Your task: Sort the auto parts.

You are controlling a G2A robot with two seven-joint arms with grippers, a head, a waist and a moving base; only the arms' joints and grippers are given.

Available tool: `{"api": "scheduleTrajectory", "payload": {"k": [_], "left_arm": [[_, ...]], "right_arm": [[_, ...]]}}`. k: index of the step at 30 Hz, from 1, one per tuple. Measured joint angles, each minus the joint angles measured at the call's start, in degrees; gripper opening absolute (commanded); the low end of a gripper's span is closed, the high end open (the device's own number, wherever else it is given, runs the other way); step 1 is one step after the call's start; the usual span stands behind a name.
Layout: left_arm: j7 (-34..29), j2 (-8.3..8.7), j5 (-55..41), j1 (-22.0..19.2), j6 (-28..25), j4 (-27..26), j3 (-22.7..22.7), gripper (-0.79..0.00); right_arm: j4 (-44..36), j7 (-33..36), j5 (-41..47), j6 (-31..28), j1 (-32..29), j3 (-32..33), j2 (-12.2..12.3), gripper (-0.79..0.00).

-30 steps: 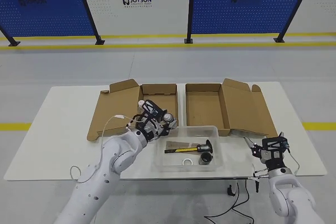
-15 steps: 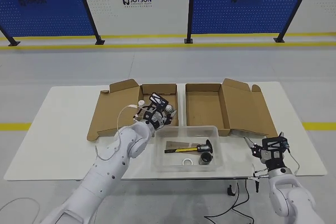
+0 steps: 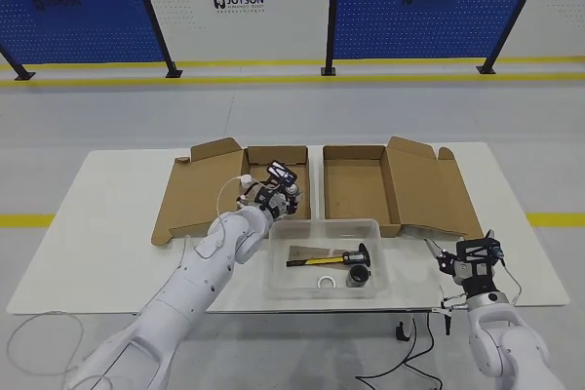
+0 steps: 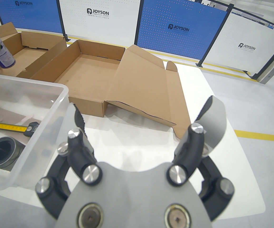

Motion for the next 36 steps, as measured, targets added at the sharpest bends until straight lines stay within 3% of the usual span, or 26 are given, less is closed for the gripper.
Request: {"api": "scheduleTrajectory", "payload": {"k": [16, 17, 18, 20, 22, 23, 36], "left_arm": [[1.03, -2.45, -0.29, -1.35, -2.78, 5.78, 2.10, -0.785], [1.10, -2.53, 0.01, -1.42, -2.89, 5.88, 2.20, -0.720], [1.25, -2.61, 0.26, -1.44, -2.96, 5.99, 2.28, -0.573], [1.47, -2.79, 0.35, -1.45, -2.96, 6.29, 2.27, -0.413], [1.45, -2.97, 0.31, -1.52, -2.94, 6.57, 2.21, -0.034], [1.41, -3.05, 0.31, -1.55, -2.94, 6.68, 2.18, 0.000], [2.48, -3.78, 0.60, -2.04, -3.12, 6.82, 1.25, 0.000]], "right_arm": [[0.00, 0.00, 0.00, 0.00, 0.00, 0.00, 0.00, 0.000], [0.00, 0.00, 0.00, 0.00, 0.00, 0.00, 0.00, 0.000], [0.00, 0.00, 0.00, 0.00, 0.00, 0.00, 0.00, 0.000], [0.00, 0.00, 0.00, 0.00, 0.00, 0.00, 0.00, 0.000], [0.00, 0.00, 0.00, 0.00, 0.00, 0.00, 0.00, 0.000], [0.00, 0.00, 0.00, 0.00, 0.00, 0.00, 0.00, 0.000], [0.00, 0.00, 0.00, 0.00, 0.00, 0.00, 0.00, 0.000]]}}
